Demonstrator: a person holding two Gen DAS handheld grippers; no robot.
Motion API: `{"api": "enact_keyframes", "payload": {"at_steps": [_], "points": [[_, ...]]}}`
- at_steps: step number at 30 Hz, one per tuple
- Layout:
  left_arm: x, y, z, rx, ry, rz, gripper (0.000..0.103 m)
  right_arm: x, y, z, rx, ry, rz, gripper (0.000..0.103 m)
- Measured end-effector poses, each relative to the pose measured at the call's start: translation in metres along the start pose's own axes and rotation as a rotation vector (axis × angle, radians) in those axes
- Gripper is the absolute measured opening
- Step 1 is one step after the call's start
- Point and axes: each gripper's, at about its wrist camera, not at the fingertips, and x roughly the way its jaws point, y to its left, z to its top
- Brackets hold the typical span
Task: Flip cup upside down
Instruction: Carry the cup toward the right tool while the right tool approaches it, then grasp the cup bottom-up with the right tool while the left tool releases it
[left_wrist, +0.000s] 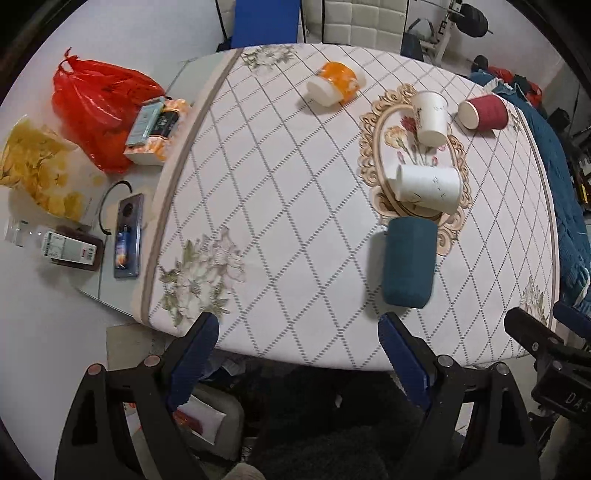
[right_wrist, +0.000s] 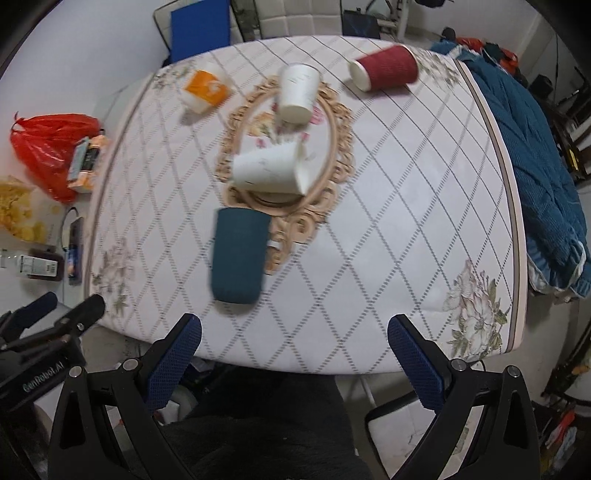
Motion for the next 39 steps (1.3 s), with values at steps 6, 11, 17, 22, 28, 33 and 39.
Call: {"api": "enact_keyframes", "payload": {"at_steps": [6,11,17,22,28,33,39], "points": [[0.007,0.032,-0.002,-0.027,-0.013,-0.008,0.089,-0.002,0.036,0.001,-0.021,-0.009,-0.014,0.103],[0.029,0.057,-0.003,-0.059,0.0,-0.009,0.097,0.006,0.052,0.001,-0.043,0.01,-0.032,0.103],[0.057,0.069,-0.005,-0.08,0.012,-0.005,0.101,0.001,0.069,0.011,-0.414,-0.085,-0.206,0.103],[0.081,0.063,-0.006,-0.101,0.05,-0.012,0.101,0.021,0.108,-0.012,-1.138,-0.135,-0.517,0.103],[0.11,0.053,-0.005,-0.162,0.11,-0.006,0.101,0.078,0.115,-0.067,-1.941,-0.069,-0.685,0.102],[0.134,0.052,-0.004,-0.196,0.167,0.019,0.101,0.121,0.09,-0.096,-2.481,-0.112,-0.751,0.102],[0.155,0.052,-0.002,-0.217,0.214,0.06,0.101,0.156,0.06,-0.109,-2.932,-0.158,-0.774,0.102]]}}
